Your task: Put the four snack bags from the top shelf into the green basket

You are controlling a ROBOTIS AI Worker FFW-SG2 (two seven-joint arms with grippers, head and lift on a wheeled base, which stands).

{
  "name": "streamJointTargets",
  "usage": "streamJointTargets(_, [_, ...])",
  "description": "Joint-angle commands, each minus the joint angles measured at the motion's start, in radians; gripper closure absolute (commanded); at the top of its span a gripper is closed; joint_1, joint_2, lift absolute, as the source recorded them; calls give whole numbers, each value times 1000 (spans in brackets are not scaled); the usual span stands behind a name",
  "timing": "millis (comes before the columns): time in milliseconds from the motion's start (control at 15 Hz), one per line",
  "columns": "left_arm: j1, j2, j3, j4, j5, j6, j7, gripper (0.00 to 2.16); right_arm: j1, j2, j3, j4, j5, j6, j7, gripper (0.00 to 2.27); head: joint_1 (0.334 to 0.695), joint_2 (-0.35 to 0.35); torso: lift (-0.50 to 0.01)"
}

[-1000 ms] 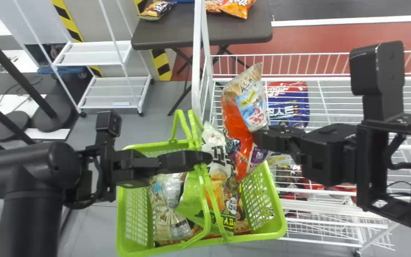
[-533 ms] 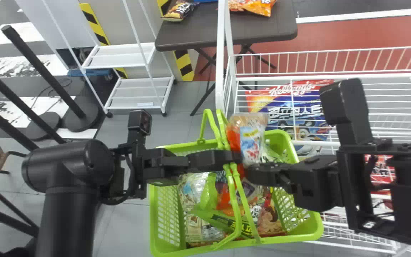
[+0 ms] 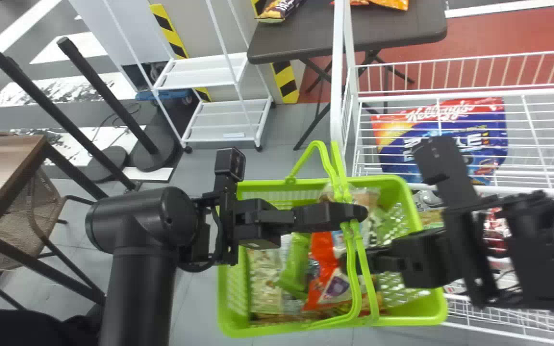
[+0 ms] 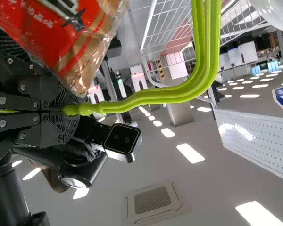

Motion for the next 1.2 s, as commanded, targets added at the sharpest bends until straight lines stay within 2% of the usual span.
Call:
streamJointTargets(0, [3, 4, 10, 1, 3, 7, -11, 2148, 21, -11, -114, -87, 9, 8, 47, -2, 695, 326, 0])
streamJointTargets(267, [4, 9, 24, 1, 6, 7, -11, 2148, 44, -34, -307, -208, 3, 8, 56, 26, 695, 241, 0])
streamJointTargets(400, [4, 9, 25, 1, 12, 7, -11, 2148, 34, -42, -388, -208, 10, 8, 82, 29, 695, 165, 0])
streamJointTargets(667, [26, 12, 30, -1, 26, 7, -11, 2148, 77, -53, -401, -188, 265, 8, 134, 36, 695, 81, 0])
streamJointTargets(800, [33, 14, 31, -2, 35, 7, -11, 2148, 173, -51, -338, -176, 510, -28, 123, 49, 695, 18, 0])
streamJointTargets(867, [36, 14, 31, -1, 37, 7, -11, 2148, 213, -50, -302, -139, 613, -218, 113, 53, 695, -3, 0])
streamJointTargets(933, [39, 15, 31, -2, 37, 7, -11, 2148, 236, -47, -301, -99, 652, -374, 100, 56, 695, -30, 0])
streamJointTargets(1133, [52, 15, 33, -2, 37, 7, -11, 2148, 256, -44, -336, 18, 676, -819, 96, 63, 695, -98, 0])
